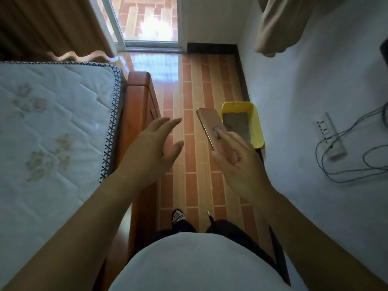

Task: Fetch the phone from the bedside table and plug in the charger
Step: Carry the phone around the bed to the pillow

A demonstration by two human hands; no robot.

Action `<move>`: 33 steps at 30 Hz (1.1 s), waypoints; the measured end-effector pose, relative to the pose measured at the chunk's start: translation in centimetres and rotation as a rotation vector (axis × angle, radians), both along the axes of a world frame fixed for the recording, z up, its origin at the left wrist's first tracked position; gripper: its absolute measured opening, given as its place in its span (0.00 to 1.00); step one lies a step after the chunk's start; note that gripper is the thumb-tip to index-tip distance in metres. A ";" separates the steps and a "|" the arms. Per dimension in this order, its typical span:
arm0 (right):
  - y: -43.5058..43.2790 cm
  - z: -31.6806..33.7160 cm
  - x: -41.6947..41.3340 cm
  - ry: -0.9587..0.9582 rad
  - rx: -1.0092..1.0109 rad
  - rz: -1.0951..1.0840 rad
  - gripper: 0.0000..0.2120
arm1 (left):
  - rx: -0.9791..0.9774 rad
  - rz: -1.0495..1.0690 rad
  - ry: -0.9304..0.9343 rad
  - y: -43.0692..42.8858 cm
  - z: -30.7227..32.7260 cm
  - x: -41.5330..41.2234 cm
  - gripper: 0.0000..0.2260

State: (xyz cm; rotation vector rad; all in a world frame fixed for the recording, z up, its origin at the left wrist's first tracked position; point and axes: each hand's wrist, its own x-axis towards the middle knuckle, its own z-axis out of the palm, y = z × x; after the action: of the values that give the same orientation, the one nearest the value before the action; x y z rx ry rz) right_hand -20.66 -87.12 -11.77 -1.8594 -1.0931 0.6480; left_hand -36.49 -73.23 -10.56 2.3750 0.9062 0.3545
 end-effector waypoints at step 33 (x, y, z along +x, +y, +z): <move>64.4 -0.5 30.6 -0.028 -0.028 0.192 0.26 | 0.025 0.272 0.002 61.0 -0.8 30.1 0.24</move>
State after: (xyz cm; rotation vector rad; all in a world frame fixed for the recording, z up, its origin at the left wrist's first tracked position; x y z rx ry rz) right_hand 9.93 -22.70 -12.23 -1.8059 -1.2978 0.7514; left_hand -6.39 -12.21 -11.31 2.2768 1.2360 0.4710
